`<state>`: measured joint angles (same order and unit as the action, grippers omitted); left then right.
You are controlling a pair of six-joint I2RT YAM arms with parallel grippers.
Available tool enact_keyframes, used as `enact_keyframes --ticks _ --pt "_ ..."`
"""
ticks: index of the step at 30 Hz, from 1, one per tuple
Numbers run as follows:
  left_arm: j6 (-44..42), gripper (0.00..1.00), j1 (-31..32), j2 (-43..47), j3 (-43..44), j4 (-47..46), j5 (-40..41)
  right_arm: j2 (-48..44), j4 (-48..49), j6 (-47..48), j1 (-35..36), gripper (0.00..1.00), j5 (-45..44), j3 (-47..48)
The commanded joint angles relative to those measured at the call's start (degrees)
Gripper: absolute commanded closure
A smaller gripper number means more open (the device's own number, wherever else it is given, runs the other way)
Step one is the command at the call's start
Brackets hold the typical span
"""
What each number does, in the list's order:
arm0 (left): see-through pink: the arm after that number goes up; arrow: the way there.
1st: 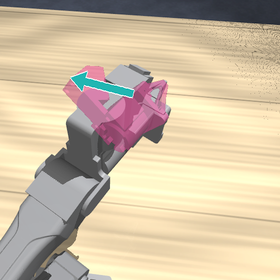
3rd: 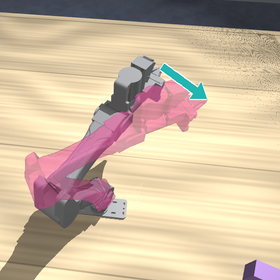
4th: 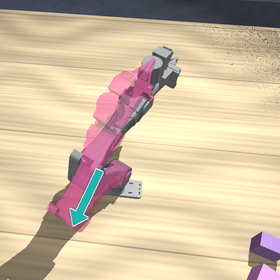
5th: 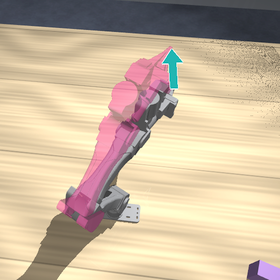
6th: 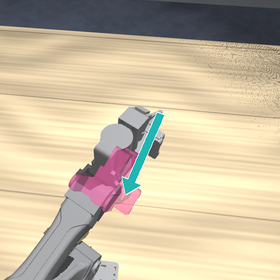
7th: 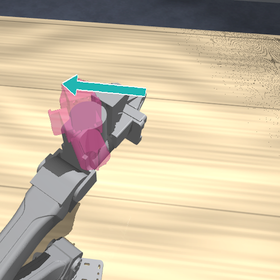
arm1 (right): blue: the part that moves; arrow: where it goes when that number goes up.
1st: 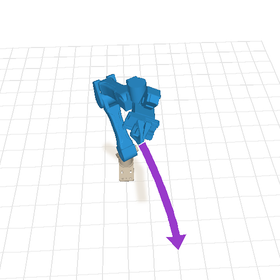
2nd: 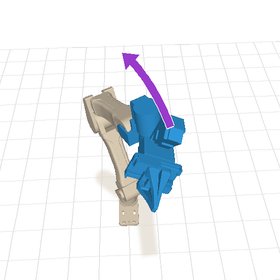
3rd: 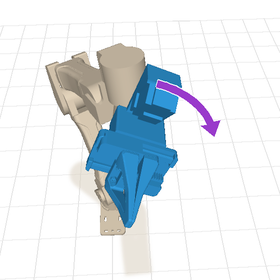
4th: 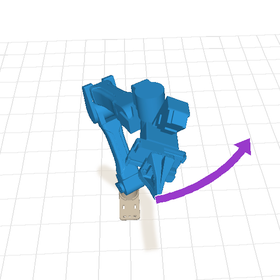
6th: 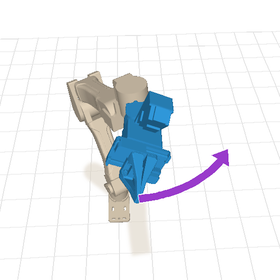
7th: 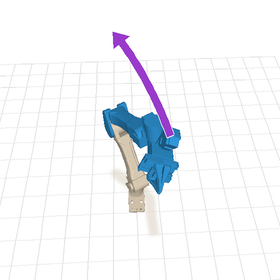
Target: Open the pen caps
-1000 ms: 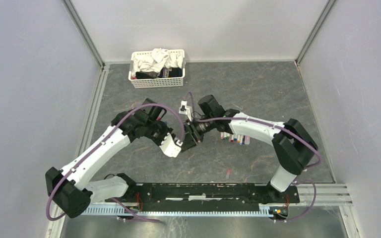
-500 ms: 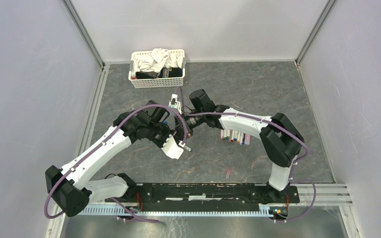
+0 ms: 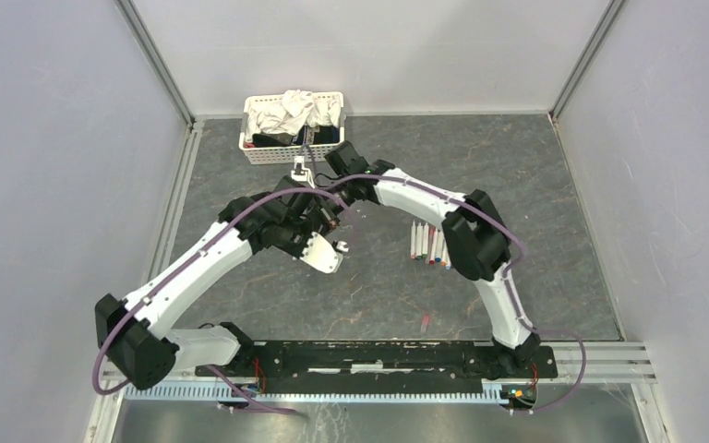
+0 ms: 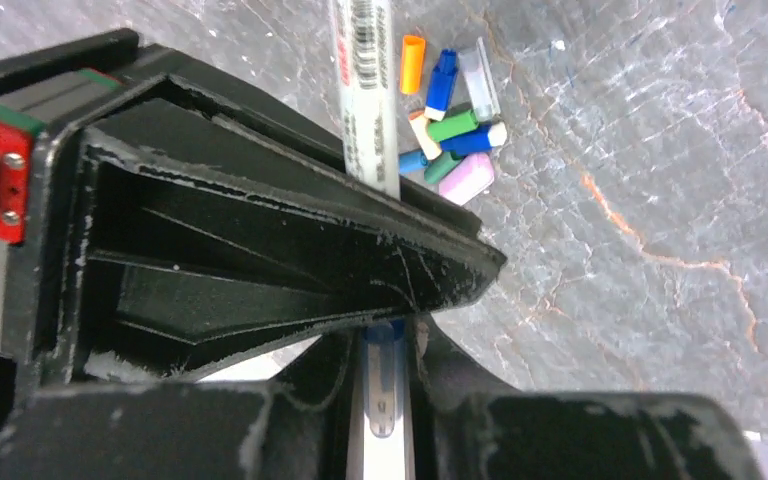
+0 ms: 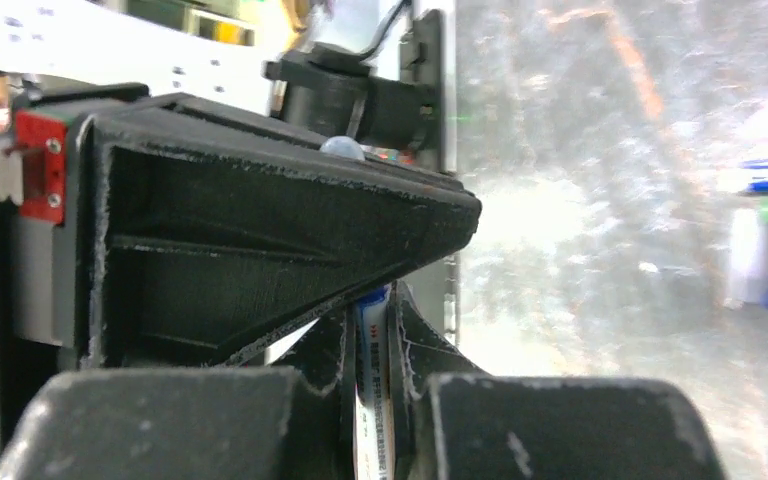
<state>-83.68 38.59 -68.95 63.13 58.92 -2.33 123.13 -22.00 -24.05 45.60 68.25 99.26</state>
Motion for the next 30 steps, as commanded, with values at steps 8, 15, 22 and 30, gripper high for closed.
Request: enact_keyframes --ticks 8,15,22,30 --pt "-14.4 0.98 -12.1 -3.5 2.3 -7.8 -7.5 -40.0 2.5 7.8 0.5 1.00 -20.2 -52.4" --pt "-5.5 0.98 -5.1 -4.3 6.3 -7.0 -9.5 -40.9 6.9 6.9 -2.6 1.00 -18.4 -51.7" --pt "-2.0 0.98 -4.8 -3.2 3.2 -9.8 -12.2 -38.6 -0.6 11.7 -7.2 1.00 -21.1 -46.4" --pt "16.2 0.96 -4.7 -18.7 11.0 -8.4 -10.9 -38.6 -2.3 6.2 -24.1 1.00 -48.8 -43.6"
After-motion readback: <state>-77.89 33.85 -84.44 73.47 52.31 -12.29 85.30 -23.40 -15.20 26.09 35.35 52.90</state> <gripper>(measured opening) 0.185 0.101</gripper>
